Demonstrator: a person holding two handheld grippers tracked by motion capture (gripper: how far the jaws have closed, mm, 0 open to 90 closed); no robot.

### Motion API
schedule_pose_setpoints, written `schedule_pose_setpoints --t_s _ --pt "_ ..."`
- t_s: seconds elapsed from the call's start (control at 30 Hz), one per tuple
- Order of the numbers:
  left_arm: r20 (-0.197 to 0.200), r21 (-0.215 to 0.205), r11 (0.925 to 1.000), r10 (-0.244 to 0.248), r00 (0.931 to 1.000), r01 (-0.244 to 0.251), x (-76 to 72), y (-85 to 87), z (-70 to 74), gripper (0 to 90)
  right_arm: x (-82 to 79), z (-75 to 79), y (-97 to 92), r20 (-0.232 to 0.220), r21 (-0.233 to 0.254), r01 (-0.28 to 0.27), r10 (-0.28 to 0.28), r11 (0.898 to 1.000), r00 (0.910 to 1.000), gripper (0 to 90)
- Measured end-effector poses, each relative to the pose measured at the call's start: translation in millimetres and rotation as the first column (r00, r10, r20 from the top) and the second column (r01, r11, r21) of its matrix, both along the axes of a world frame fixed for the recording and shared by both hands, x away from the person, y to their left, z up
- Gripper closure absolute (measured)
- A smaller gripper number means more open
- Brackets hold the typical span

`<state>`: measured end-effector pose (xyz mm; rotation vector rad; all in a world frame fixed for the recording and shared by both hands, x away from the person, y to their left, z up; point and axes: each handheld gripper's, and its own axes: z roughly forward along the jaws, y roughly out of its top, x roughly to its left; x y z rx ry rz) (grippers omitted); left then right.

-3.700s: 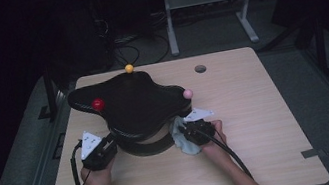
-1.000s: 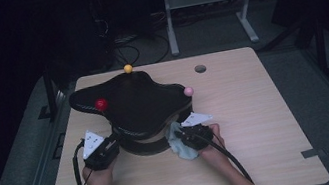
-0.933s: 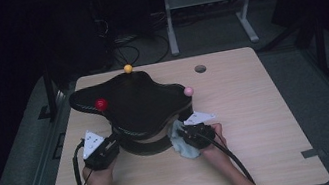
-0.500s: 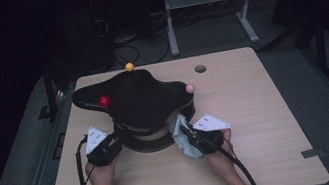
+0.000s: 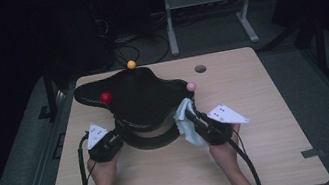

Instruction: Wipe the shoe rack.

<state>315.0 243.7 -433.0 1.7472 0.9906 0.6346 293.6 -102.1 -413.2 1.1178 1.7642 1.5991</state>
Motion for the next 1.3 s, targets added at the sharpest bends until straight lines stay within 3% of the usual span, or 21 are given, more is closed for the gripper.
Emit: schedule_pose_setpoints --t_s 0.1,0.23,0.33,0.43,0.5,0.6,0.7,0.8,0.9,1.1,1.2,1.3 --pt "0.002 0.002 1.0 -0.005 1.0 0.005 0.3 0.3 -0.2 75.5 7.2 6.6 8.8 -0.001 -0.001 -0.021 0.021 1.0 0.9998 80.9" --pt "0.004 0.002 1.0 0.001 1.0 -0.001 0.7 1.5 -0.4 75.6 0.1 11.9 27.5 0.023 -0.017 -0.056 0.056 0.998 0.9981 81.2" --pt "0.003 0.007 1.0 -0.002 1.0 0.002 0.9 2.6 -0.2 75.6 -11.1 16.2 32.3 0.045 0.026 -0.122 0.12 0.992 0.9917 81.1" --pt "0.002 0.012 0.9999 -0.006 1.0 0.006 1.2 2.6 0.3 75.6 -9.6 16.2 31.1 0.049 0.013 -0.127 0.126 0.992 0.9908 81.1" --pt "0.001 0.012 0.9999 -0.006 1.0 0.006 1.5 2.4 0.5 75.7 -2.7 14.4 28.0 0.03 -0.005 -0.102 0.102 0.995 0.9943 81.1" --pt "0.003 0.011 0.9999 -0.007 1.0 0.006 2.1 2.5 0.1 75.7 -1.5 16.2 26.9 0.007 0.017 -0.119 0.119 0.993 0.9929 81.1" --pt "0.003 0.012 0.9999 -0.003 1.0 0.003 2.3 2.8 -0.1 75.8 -12.0 23.0 31.9 0.037 0.027 -0.165 0.164 0.986 0.9857 81.1" --pt "0.003 0.016 0.9999 -0.005 1.0 0.005 2.4 2.6 0.1 75.8 -13.8 25.4 33.3 0.063 -0.013 -0.17 0.171 0.985 0.9833 80.8" --pt "0.004 0.017 0.9999 -0.003 1.0 0.003 2.5 1.5 0.1 75.9 -7.1 23.9 30.5 0.028 0.001 -0.149 0.149 0.989 0.9884 81.0" --pt "0.004 0.017 0.9998 -0.006 1.0 0.006 2.9 2.0 0.0 76.0 -20.0 31.7 36.2 0.071 -0.027 -0.184 0.185 0.983 0.9801 81.1" --pt "0.005 0.02 0.9998 -0.005 1.0 0.005 3.0 0.8 0.1 76.0 -15.4 31.7 33.2 0.04 0.003 -0.179 0.179 0.984 0.983 81.1" --pt "0.006 0.019 0.9998 -0.005 1.0 0.005 3.2 1.1 0.0 76.0 -25.6 35.6 38.2 0.066 -0.001 -0.201 0.2 0.98 0.9775 81.1"
